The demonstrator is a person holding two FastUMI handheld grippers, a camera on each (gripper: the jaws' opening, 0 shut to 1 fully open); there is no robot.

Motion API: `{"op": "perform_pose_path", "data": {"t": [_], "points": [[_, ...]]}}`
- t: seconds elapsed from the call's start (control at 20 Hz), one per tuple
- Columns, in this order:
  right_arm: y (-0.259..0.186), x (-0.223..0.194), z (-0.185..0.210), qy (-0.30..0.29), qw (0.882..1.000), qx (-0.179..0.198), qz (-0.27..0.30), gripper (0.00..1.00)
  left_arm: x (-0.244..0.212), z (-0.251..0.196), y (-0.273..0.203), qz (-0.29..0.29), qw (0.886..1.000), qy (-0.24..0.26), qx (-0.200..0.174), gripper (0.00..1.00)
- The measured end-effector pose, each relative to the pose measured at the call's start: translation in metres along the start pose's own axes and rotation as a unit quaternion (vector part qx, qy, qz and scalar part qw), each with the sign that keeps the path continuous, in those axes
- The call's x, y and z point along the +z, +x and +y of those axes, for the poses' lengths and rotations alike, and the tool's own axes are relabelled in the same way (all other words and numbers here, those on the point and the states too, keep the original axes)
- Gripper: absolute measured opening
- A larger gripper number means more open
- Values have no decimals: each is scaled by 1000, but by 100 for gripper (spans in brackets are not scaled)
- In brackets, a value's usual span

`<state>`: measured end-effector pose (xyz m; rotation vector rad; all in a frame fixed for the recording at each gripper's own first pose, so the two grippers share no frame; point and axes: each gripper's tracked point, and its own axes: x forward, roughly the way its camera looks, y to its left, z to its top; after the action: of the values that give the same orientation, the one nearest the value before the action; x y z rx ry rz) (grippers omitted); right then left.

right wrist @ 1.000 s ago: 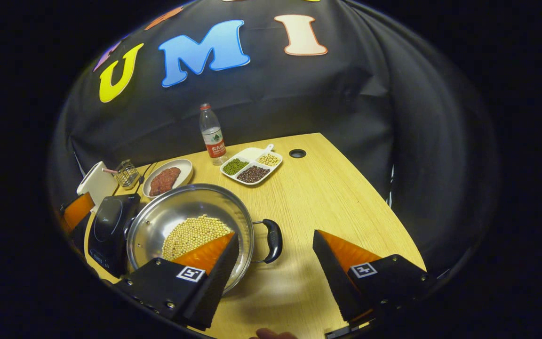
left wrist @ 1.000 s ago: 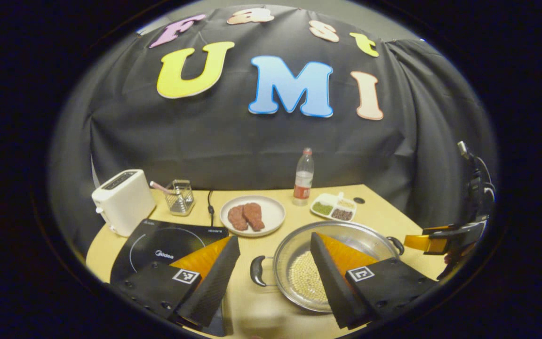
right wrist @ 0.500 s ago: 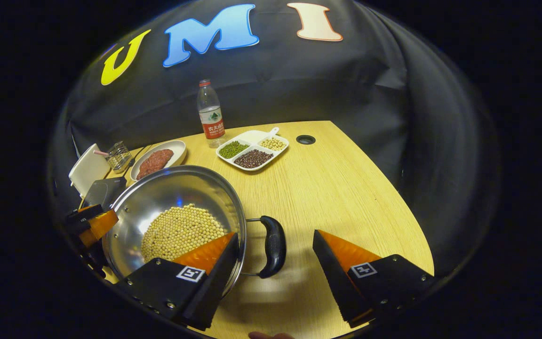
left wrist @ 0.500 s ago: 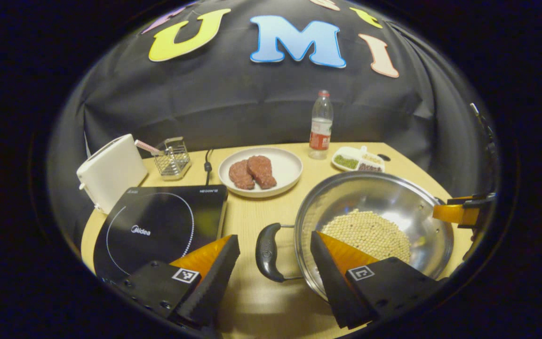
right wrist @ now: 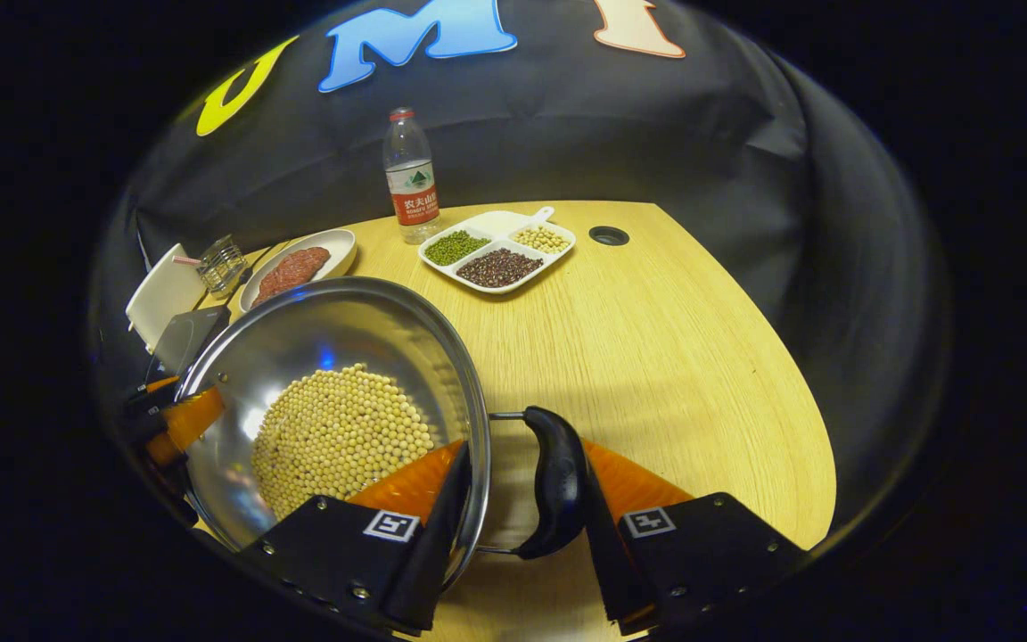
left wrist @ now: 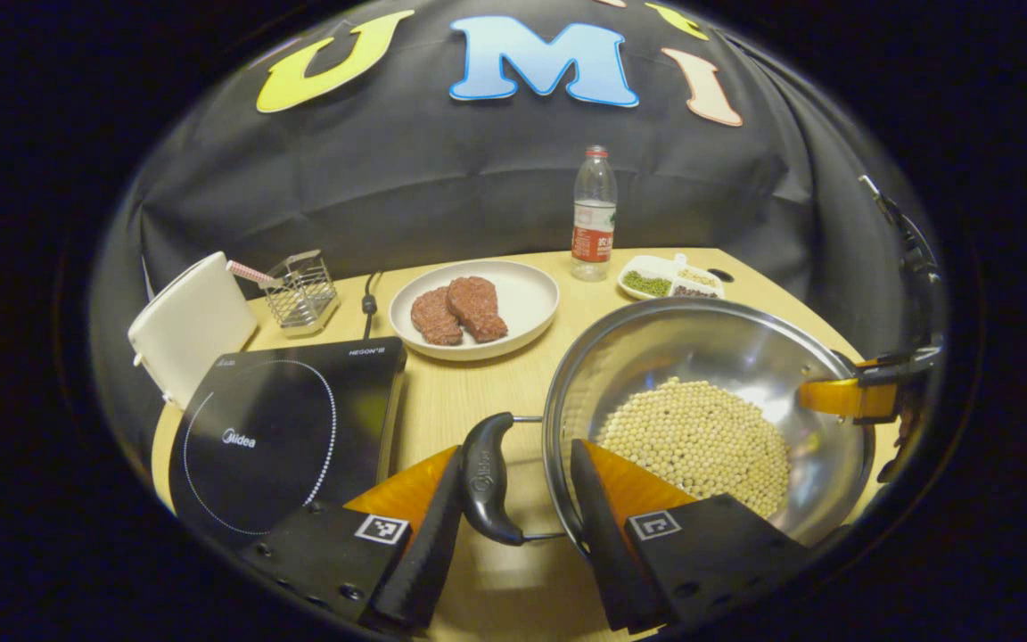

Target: First push the handle of the pot to place it horizontally, then grasp the pot with both hands and set it on the induction cooktop.

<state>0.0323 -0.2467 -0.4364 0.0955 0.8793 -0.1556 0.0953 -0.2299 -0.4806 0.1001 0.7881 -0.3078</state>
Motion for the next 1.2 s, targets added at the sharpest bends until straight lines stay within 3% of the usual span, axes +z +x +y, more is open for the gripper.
{"op": "perform_pose_path", "data": {"t": [0.1,0.2,0.25,0.45,0.8,0.85,0.9,1.0,1.2], "points": [[-1,1,1,15,1000,1,5,66,-1,1,-1,8,1000,5,0,77],[0,-1,1,16,1000,1,10,65,-1,2,1,16,1000,10,6,70],[-2,-1,1,13,1000,1,12,60,-1,1,-1,19,1000,5,6,71],[-3,0,2,17,1000,-5,21,60,1,2,-1,29,1000,-4,3,60],[-14,5,10,-6,1000,-7,20,60,9,13,-20,30,1000,-3,6,63],[-20,7,14,-6,1000,-5,21,60,11,15,-25,29,1000,-4,7,60],[-28,8,19,-7,1000,-5,21,60,14,17,-29,27,1000,-7,6,63],[-40,13,25,-14,1000,-7,17,60,19,25,-38,24,1000,-7,7,60],[-54,21,47,-19,1000,-4,11,60,26,48,-54,21,1000,-11,9,63]]}}
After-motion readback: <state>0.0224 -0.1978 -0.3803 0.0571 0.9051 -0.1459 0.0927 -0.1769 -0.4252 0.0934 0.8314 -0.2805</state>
